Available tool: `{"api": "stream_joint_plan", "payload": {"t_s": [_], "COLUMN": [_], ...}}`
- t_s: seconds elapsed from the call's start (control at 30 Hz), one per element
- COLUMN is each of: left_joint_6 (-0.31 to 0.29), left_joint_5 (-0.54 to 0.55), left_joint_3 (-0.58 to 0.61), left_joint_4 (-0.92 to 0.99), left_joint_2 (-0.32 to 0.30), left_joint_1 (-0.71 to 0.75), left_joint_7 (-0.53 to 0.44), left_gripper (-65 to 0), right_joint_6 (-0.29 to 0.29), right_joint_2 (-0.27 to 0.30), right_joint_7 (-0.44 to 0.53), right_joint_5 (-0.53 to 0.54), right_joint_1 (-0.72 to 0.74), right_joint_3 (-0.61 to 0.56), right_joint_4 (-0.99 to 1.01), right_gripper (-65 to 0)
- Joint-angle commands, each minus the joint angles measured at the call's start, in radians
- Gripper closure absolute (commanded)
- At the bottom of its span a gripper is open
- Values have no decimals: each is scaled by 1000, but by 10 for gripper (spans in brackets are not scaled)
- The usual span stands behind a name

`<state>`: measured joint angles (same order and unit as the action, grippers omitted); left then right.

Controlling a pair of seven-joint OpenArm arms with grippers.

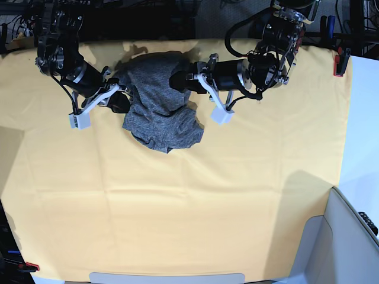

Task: Fold the T-shirt properly

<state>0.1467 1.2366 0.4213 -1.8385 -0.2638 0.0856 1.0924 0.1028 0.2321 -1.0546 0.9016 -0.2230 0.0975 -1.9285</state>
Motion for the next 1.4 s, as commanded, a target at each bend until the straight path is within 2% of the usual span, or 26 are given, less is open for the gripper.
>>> {"api": "stream_joint_plan", "payload": {"t_s": [0.0,0.1,0.27,0.4,0.5,0.63,0.77,0.83,1.03,1.1,1.23,1.37], "left_joint_6": [4,6,12,14,9,-2,-80,-100,-108,-108,-108,-109], "left_joint_5": [22,-5,-174,-257,-257,-254,-258,-258,-257,-257,-257,-255], "left_joint_3": [-3,-3,-12,-29,-117,-189,-189,-189,-187,-187,-187,-187], "left_joint_4": [-13,6,6,-13,-79,-148,-122,-96,-28,-13,-7,-7], "left_joint_2": [-4,-15,-75,-104,-102,-96,-42,-12,1,1,1,1], "left_joint_1": [-10,13,69,108,127,115,32,7,-34,-34,-34,-36], "left_joint_7": [1,1,-8,-11,-11,-13,-37,-39,-44,-45,-45,-45], "left_gripper": [-13,-13,-12,-11,-11,-11,-13,-13,-13,-13,-13,-13], "right_joint_6": [4,2,-4,-91,-107,-108,-108,-107,-107,-107,-107,-107], "right_joint_2": [20,51,82,86,79,37,2,-26,-96,-98,-110,-161], "right_joint_7": [10,10,10,10,12,14,17,17,17,17,17,17], "right_joint_5": [11,11,-16,-74,-83,-83,-78,-77,-85,-98,-232,-413], "right_joint_1": [4,1,0,-19,-36,-42,-40,-32,-6,15,52,53], "right_joint_3": [-14,-34,-28,-26,-26,-26,-26,-25,-37,-48,-130,-244], "right_joint_4": [10,74,117,102,60,-16,-104,-114,-111,-101,-55,-1], "right_gripper": [-2,-2,-2,-2,-2,-2,-2,-2,-2,-2,-2,-2]}}
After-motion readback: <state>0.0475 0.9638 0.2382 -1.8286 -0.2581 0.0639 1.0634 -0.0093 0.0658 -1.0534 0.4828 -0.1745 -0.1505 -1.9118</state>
